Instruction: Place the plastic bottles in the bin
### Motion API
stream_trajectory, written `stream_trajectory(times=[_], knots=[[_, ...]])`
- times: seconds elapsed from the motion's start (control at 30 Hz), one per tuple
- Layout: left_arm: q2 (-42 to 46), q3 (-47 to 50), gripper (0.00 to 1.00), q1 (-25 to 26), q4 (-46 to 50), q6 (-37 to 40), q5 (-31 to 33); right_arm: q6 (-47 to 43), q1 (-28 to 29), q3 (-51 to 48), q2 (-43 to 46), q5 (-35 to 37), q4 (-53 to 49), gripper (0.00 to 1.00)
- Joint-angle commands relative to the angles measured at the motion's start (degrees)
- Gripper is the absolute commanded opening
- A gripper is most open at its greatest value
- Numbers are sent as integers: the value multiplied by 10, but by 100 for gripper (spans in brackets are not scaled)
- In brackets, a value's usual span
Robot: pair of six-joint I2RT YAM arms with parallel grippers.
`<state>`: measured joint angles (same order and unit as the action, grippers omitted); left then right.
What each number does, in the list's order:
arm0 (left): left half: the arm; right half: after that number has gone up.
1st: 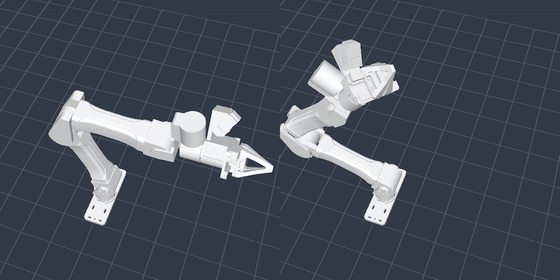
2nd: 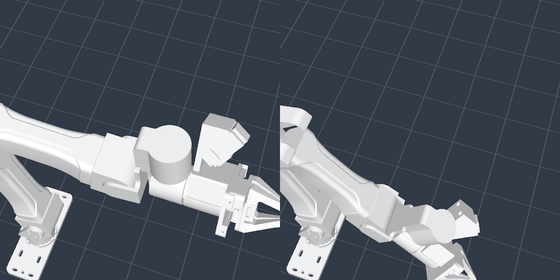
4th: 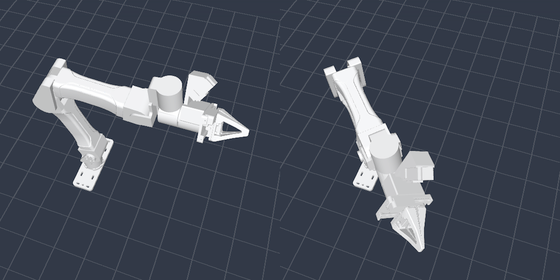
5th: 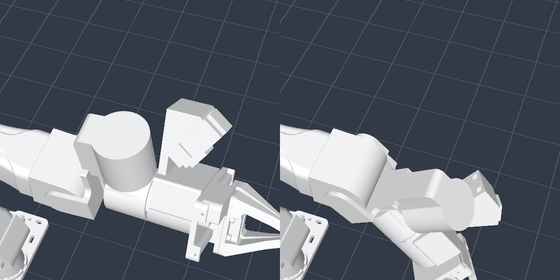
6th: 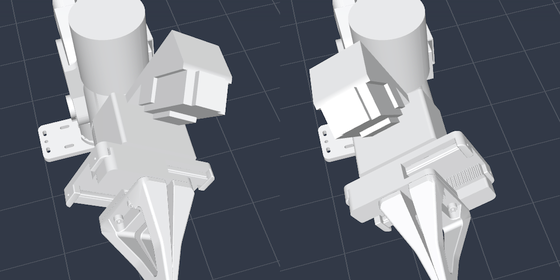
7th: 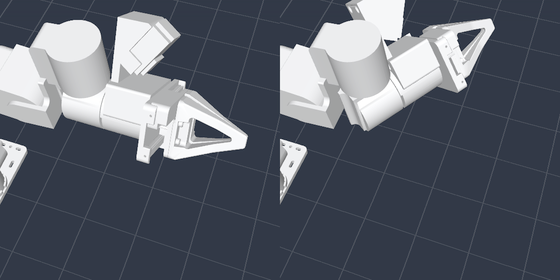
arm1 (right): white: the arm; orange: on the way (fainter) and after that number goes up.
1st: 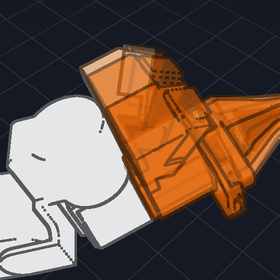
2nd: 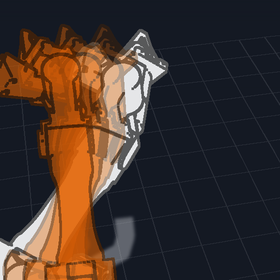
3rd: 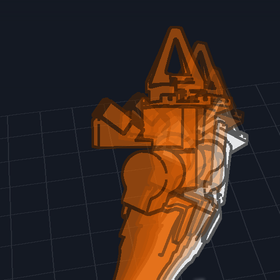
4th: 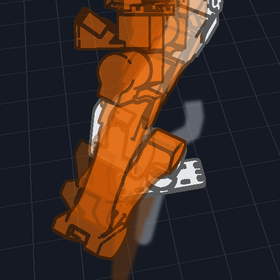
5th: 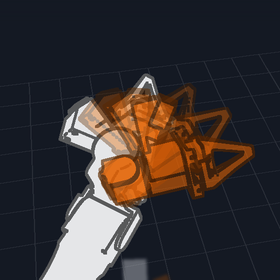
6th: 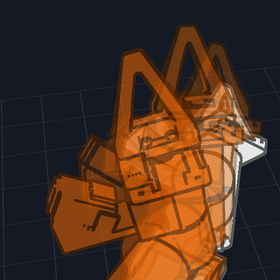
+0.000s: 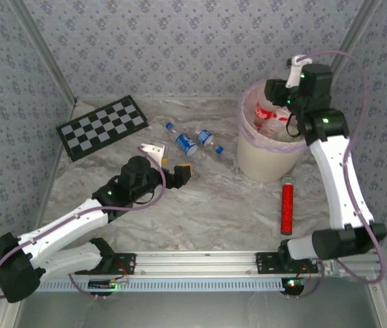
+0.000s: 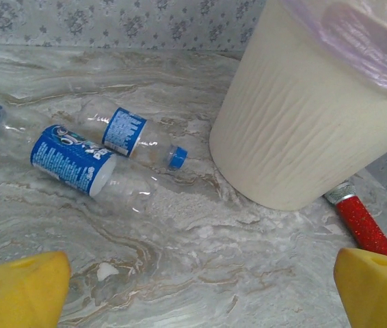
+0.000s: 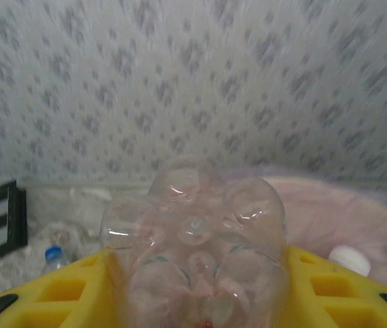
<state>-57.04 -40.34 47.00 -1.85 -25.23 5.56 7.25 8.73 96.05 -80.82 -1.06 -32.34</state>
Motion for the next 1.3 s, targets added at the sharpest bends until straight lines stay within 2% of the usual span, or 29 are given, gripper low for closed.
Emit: stream_trajectory(times=[0.0,0.33,0.5,0.6,0.7,0.8,0.93,1.0,1.13,1.27], knots=[[22,0,98,-3,18,-10,19,5,8,-16,-13,-20,-3,14],[20,-2,98,-31,57,-36,29,43,50,-119,-87,-36,-19,12],[17,-5,97,-47,82,-42,24,58,56,-90,-63,-78,-46,11],[19,1,97,-50,78,-46,23,61,53,-58,-24,-60,-61,12],[18,7,97,-53,70,-50,20,70,32,-42,22,-26,-84,13],[15,7,97,-55,69,-51,15,84,-20,-60,74,1,-83,19],[8,10,97,-60,61,-51,8,124,-121,-99,103,-56,-88,24],[5,9,97,-62,57,-52,3,136,-152,-120,102,-84,-87,25],[2,6,97,-63,58,-54,-2,135,-179,-149,70,-133,-91,32],[13,12,97,-64,61,-60,-1,143,-187,-181,33,-189,-75,33]])
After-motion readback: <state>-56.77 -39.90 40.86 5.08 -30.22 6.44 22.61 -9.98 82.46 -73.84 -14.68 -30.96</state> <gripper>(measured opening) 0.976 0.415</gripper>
